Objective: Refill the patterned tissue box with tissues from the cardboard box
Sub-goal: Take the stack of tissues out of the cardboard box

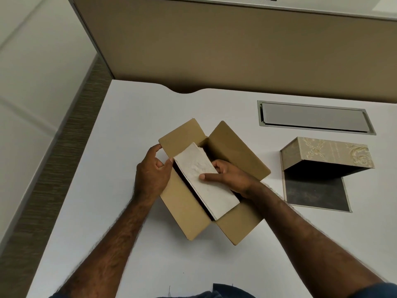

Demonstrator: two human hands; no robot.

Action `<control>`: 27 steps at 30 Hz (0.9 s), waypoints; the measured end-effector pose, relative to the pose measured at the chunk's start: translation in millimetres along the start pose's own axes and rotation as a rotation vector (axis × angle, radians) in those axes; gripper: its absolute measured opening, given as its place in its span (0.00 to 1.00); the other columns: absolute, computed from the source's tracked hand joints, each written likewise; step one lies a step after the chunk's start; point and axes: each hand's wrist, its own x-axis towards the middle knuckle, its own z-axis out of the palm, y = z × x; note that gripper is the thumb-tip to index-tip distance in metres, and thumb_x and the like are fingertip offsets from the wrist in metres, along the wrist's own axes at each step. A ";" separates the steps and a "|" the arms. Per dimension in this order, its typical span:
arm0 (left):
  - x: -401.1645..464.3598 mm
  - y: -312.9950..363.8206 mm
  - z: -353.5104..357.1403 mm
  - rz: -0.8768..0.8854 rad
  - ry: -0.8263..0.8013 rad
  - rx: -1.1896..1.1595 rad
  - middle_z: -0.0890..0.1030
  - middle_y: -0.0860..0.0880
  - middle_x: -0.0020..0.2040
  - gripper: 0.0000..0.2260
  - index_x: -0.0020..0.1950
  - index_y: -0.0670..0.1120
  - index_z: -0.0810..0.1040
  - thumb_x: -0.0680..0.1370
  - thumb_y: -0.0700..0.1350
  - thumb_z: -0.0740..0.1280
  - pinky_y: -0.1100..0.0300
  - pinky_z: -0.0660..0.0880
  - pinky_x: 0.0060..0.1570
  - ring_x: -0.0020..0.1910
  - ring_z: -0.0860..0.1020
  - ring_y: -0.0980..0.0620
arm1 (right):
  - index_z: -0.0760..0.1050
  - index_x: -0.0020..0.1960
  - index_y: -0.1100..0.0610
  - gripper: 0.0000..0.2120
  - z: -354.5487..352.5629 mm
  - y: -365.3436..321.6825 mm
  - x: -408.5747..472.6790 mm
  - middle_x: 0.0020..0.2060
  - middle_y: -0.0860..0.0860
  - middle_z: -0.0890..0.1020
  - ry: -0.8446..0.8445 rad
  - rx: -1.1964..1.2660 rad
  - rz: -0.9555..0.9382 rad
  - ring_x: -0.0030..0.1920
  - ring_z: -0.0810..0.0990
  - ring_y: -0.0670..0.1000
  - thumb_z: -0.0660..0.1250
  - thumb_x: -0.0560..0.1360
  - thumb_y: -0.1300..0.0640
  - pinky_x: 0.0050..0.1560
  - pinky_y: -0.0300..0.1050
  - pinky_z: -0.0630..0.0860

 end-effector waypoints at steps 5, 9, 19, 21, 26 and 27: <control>3.5 -8.3 -15.3 -0.005 0.001 0.042 0.77 0.54 0.32 0.22 0.70 0.53 0.74 0.77 0.51 0.75 0.62 0.73 0.37 0.33 0.78 0.56 | 0.76 0.67 0.55 0.36 -3.8 -21.4 -13.5 0.60 0.56 0.88 -0.040 0.111 -0.053 0.57 0.89 0.59 0.82 0.66 0.39 0.61 0.58 0.85; 8.5 -17.8 -29.4 -0.053 -0.004 0.076 0.79 0.52 0.35 0.25 0.73 0.51 0.73 0.77 0.51 0.75 0.56 0.76 0.42 0.37 0.79 0.51 | 0.74 0.71 0.58 0.39 -10.8 -35.2 -24.4 0.58 0.57 0.87 -0.067 0.216 -0.059 0.57 0.87 0.60 0.80 0.67 0.40 0.58 0.55 0.83; -34.8 64.0 -29.8 0.064 0.243 0.186 0.79 0.43 0.60 0.29 0.71 0.48 0.73 0.75 0.59 0.75 0.49 0.81 0.45 0.58 0.77 0.44 | 0.85 0.61 0.52 0.25 -82.7 -17.7 -108.8 0.49 0.54 0.90 -0.078 0.318 -0.044 0.47 0.91 0.55 0.81 0.69 0.41 0.44 0.47 0.86; -39.8 77.7 -28.9 0.100 0.216 0.113 0.78 0.48 0.59 0.27 0.69 0.50 0.74 0.76 0.63 0.71 0.59 0.78 0.44 0.56 0.77 0.49 | 0.89 0.55 0.50 0.21 -86.0 -13.2 -112.6 0.50 0.56 0.90 -0.090 0.306 -0.018 0.47 0.91 0.55 0.82 0.67 0.41 0.44 0.47 0.86; -53.1 141.3 -6.2 0.034 -0.129 -0.100 0.80 0.57 0.59 0.37 0.69 0.53 0.76 0.71 0.77 0.63 0.70 0.71 0.44 0.55 0.79 0.62 | 0.90 0.55 0.52 0.22 -106.2 8.7 -138.1 0.51 0.58 0.90 -0.105 0.304 0.034 0.46 0.90 0.56 0.86 0.65 0.42 0.43 0.47 0.86; -58.8 156.5 2.2 0.031 -0.212 -0.126 0.80 0.59 0.59 0.40 0.70 0.54 0.76 0.69 0.80 0.62 0.70 0.72 0.45 0.55 0.78 0.65 | 0.89 0.55 0.53 0.21 -113.2 14.9 -145.3 0.50 0.58 0.90 -0.095 0.305 0.043 0.45 0.90 0.56 0.85 0.66 0.43 0.42 0.47 0.86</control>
